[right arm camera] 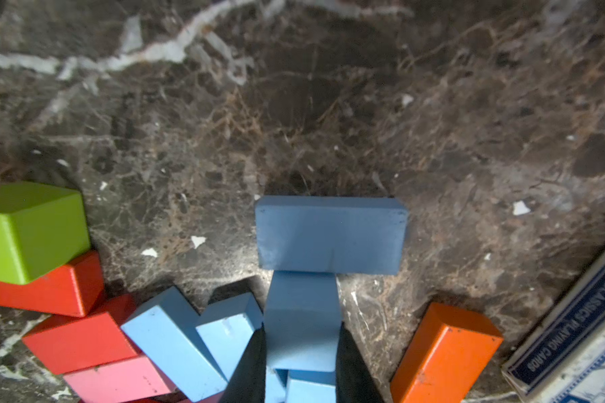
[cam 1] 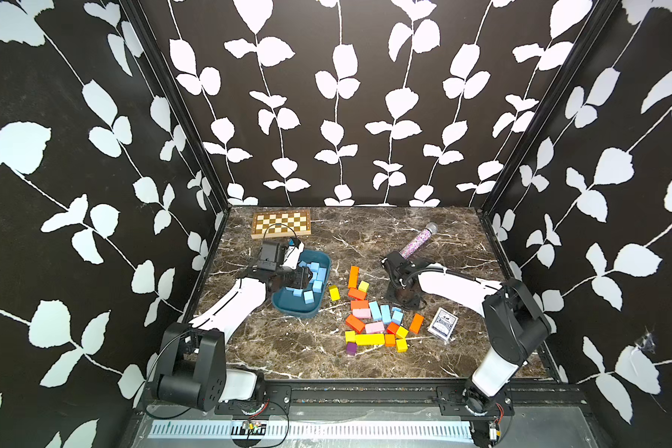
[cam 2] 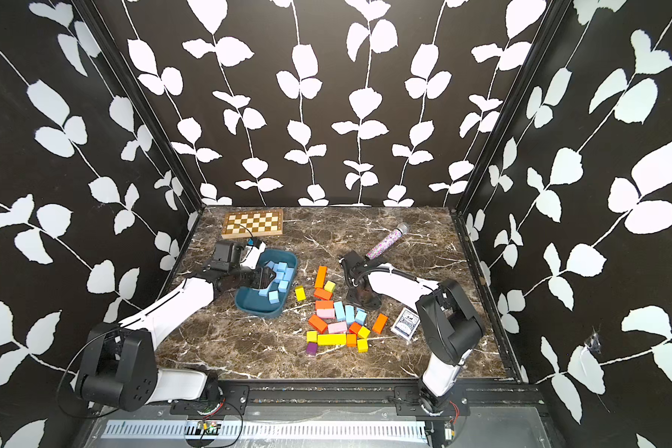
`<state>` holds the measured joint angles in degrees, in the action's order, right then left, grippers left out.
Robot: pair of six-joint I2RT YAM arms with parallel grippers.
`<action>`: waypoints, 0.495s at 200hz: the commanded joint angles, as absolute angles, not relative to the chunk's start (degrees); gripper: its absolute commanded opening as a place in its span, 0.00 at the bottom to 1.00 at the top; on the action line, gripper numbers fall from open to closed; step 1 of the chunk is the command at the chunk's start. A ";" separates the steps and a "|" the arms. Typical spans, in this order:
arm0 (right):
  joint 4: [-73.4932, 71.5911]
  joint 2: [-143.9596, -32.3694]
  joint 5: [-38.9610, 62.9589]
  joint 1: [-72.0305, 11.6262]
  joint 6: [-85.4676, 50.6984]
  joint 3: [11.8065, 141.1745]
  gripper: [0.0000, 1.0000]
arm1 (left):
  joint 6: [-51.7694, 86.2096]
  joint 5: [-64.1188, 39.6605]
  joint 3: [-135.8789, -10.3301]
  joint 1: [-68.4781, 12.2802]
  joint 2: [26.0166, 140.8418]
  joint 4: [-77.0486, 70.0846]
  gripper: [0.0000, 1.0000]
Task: Pick out the blue building blocks
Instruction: Pick up the building block from the center of the board.
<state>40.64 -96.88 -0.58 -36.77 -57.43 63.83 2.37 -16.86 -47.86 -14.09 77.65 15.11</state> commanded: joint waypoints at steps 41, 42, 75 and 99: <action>24.01 -83.86 3.24 -37.79 -51.65 60.08 0.13 | -11.03 -22.79 -51.36 -13.95 75.15 16.70 0.62; 23.61 -83.72 3.42 -37.75 -51.62 59.97 0.13 | -11.36 -22.95 -51.39 -13.96 75.15 16.74 0.62; 12.64 -81.44 8.41 -37.79 -51.42 57.28 0.13 | -21.84 -29.45 -52.59 -14.45 75.15 15.13 0.63; 7.14 -81.43 11.98 -37.79 -51.65 56.36 0.13 | -31.62 -35.53 -53.81 -15.44 75.37 15.41 0.64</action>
